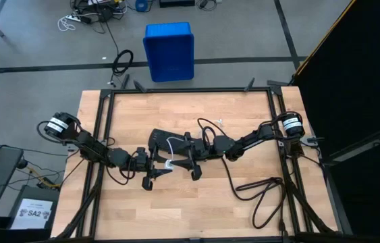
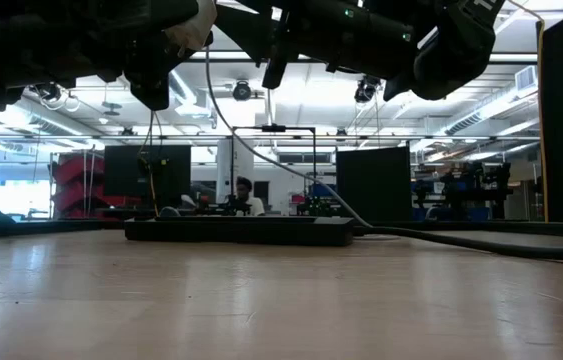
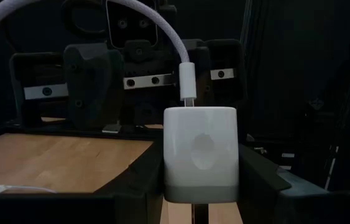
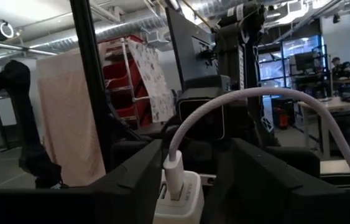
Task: Insert USB
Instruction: Insert the purple charger cable into the white charger adapter, then insert the white charger adapter into the black outlet extension
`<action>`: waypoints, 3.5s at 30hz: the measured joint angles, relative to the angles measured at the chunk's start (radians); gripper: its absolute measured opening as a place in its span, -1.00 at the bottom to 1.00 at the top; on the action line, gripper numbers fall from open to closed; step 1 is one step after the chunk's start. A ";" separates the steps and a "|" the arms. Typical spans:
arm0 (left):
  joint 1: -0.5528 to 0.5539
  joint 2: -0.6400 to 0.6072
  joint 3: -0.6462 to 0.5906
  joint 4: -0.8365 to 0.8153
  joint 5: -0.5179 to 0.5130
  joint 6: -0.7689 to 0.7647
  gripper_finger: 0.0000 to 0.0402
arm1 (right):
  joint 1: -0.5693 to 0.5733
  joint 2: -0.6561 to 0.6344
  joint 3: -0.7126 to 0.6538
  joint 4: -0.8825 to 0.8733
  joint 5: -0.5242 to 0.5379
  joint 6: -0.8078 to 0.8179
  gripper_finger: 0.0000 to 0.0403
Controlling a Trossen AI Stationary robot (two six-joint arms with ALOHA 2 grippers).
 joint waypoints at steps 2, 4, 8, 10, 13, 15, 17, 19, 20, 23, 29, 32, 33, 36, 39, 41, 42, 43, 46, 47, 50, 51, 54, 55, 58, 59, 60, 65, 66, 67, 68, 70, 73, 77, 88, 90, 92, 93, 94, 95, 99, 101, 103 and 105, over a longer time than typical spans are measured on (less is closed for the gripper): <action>0.000 0.000 0.000 0.000 0.000 0.000 -0.37 | -0.002 0.000 0.000 0.018 -0.003 0.000 -0.17; 0.000 0.001 0.000 -0.001 0.000 0.000 -0.37 | -0.006 -0.002 0.001 0.033 -0.003 0.001 -0.19; 0.000 0.001 -0.001 -0.009 -0.001 -0.002 -0.37 | -0.010 -0.002 0.002 0.045 -0.001 0.005 -0.31; 0.000 0.001 -0.001 -0.014 -0.001 -0.011 -0.37 | -0.011 -0.002 0.002 0.044 -0.002 0.006 -0.39; 0.000 0.002 -0.002 -0.016 -0.002 -0.017 -0.37 | -0.010 -0.002 0.002 0.019 -0.003 0.004 -0.52; 0.000 0.002 -0.002 -0.017 -0.005 -0.018 -0.37 | -0.010 -0.003 0.002 -0.001 -0.007 0.004 -0.58; 0.000 0.002 -0.003 -0.020 -0.010 -0.018 -0.37 | -0.010 -0.004 0.002 -0.014 -0.012 0.003 -0.64; 0.000 0.003 -0.003 -0.021 -0.017 -0.018 -0.37 | -0.010 -0.005 0.003 -0.025 -0.026 0.000 -0.70; 0.000 0.003 -0.003 -0.022 -0.019 -0.018 -0.37 | -0.011 -0.005 0.003 -0.027 -0.034 -0.001 -0.73; 0.000 0.003 -0.004 -0.022 -0.020 -0.017 -0.37 | -0.011 -0.006 0.003 -0.035 -0.051 -0.005 -0.86; 0.000 0.003 -0.004 -0.012 -0.023 -0.019 -0.37 | -0.010 -0.007 0.004 -0.062 -0.074 -0.037 -0.98; 0.000 0.004 -0.005 -0.005 -0.022 -0.019 -0.37 | -0.010 -0.008 0.005 -0.079 -0.078 -0.046 -0.99; 0.000 0.004 -0.005 -0.003 -0.022 -0.019 -0.37 | -0.010 -0.008 0.005 -0.086 -0.078 -0.046 -0.99; 0.000 0.004 -0.005 -0.001 -0.022 -0.019 -0.37 | -0.010 -0.010 0.006 -0.101 -0.079 -0.046 -1.00; 0.000 0.004 -0.005 0.000 -0.021 -0.019 -0.37 | -0.009 -0.009 0.006 -0.104 -0.078 -0.046 -1.00; 0.000 0.004 -0.005 0.000 -0.021 -0.019 -0.37 | -0.009 -0.008 0.006 -0.103 -0.078 -0.045 -1.00; 0.000 0.004 -0.005 0.000 -0.021 -0.019 -0.37 | -0.009 -0.008 0.005 -0.101 -0.076 -0.046 -1.00; 0.000 0.004 -0.005 0.000 -0.021 -0.019 -0.37 | -0.009 -0.007 0.005 -0.094 -0.075 -0.046 -1.00; 0.000 0.004 -0.005 0.006 -0.021 -0.019 -0.37 | -0.009 -0.005 0.004 -0.061 -0.078 -0.054 -0.97; 0.000 0.004 -0.005 0.012 -0.021 -0.020 -0.37 | -0.009 -0.004 0.003 -0.043 -0.077 -0.061 -0.94; 0.000 0.002 -0.002 0.026 -0.020 -0.023 -0.37 | -0.009 -0.003 0.002 -0.007 -0.077 -0.104 -0.82; 0.000 0.002 -0.002 0.027 -0.019 -0.023 -0.37 | -0.009 -0.003 0.002 -0.002 -0.077 -0.117 -0.76; 0.000 0.002 -0.001 0.034 -0.017 -0.023 -0.37 | -0.009 -0.002 0.001 0.006 -0.078 -0.138 -0.54; 0.000 0.000 0.001 0.041 -0.018 -0.023 -0.37 | -0.009 -0.001 0.000 0.005 -0.078 -0.140 -0.46; 0.000 -0.001 0.002 0.054 -0.010 -0.020 -0.37 | -0.009 0.001 -0.001 0.014 -0.079 -0.142 -0.23; 0.000 -0.001 0.002 0.057 -0.007 -0.015 -0.37 | -0.009 0.001 -0.001 0.017 -0.075 -0.145 -0.16; 0.000 0.000 0.002 0.068 -0.005 -0.010 -0.37 | -0.009 0.000 -0.001 0.017 -0.062 -0.154 -0.10; 0.000 0.000 0.001 0.090 0.016 0.009 -0.37 | -0.003 -0.001 0.000 0.020 0.004 -0.181 0.07; 0.000 0.000 0.001 0.093 0.018 0.009 -0.37 | -0.003 -0.001 0.000 0.020 0.004 -0.180 0.08; 0.000 0.000 0.001 0.093 0.019 0.009 -0.37 | -0.002 -0.002 0.000 0.019 0.003 -0.175 0.09; 0.000 0.000 0.001 0.093 0.019 0.010 -0.37 | -0.001 -0.002 0.000 0.015 -0.001 -0.164 0.10; 0.000 0.001 -0.001 0.092 0.021 0.011 -0.37 | -0.001 -0.003 0.001 -0.003 -0.012 -0.136 0.11; 0.000 0.002 -0.001 0.091 0.016 0.013 -0.37 | 0.001 -0.003 0.001 -0.017 -0.025 -0.100 0.12; -0.001 0.002 -0.002 0.086 -0.034 0.038 -0.37 | 0.016 -0.004 0.002 -0.031 -0.027 -0.104 0.11; 0.000 0.002 -0.002 0.082 -0.061 0.038 -0.37 | 0.026 -0.003 0.002 -0.057 0.004 -0.081 0.23; 0.000 0.002 -0.002 0.078 -0.060 0.036 -0.37 | 0.025 -0.003 0.002 -0.059 0.007 -0.062 0.23; 0.000 0.002 -0.002 0.079 -0.060 0.035 -0.37 | 0.024 -0.003 0.003 -0.071 0.024 -0.047 0.21; 0.000 0.002 -0.002 0.079 -0.060 0.035 -0.37 | 0.024 -0.003 0.012 -0.096 0.031 -0.046 0.20; 0.000 0.002 -0.002 0.078 -0.060 0.035 -0.37 | 0.024 -0.003 0.028 -0.130 0.035 -0.047 0.19; 0.000 0.002 -0.002 0.077 -0.060 0.035 -0.37 | 0.024 -0.003 0.047 -0.170 0.035 -0.047 0.18; -0.001 0.001 -0.003 0.073 -0.056 0.036 -0.37 | 0.026 -0.003 0.123 -0.307 0.035 -0.092 0.16; -0.002 0.000 -0.003 0.075 -0.053 0.035 -0.37 | 0.027 -0.003 0.135 -0.310 0.035 -0.105 0.15; -0.002 -0.001 -0.003 0.076 -0.053 0.034 -0.37 | 0.026 -0.003 0.136 -0.304 0.033 -0.106 0.16; -0.002 0.000 -0.003 0.076 -0.054 0.032 -0.37 | 0.026 -0.003 0.137 -0.307 0.033 -0.102 0.16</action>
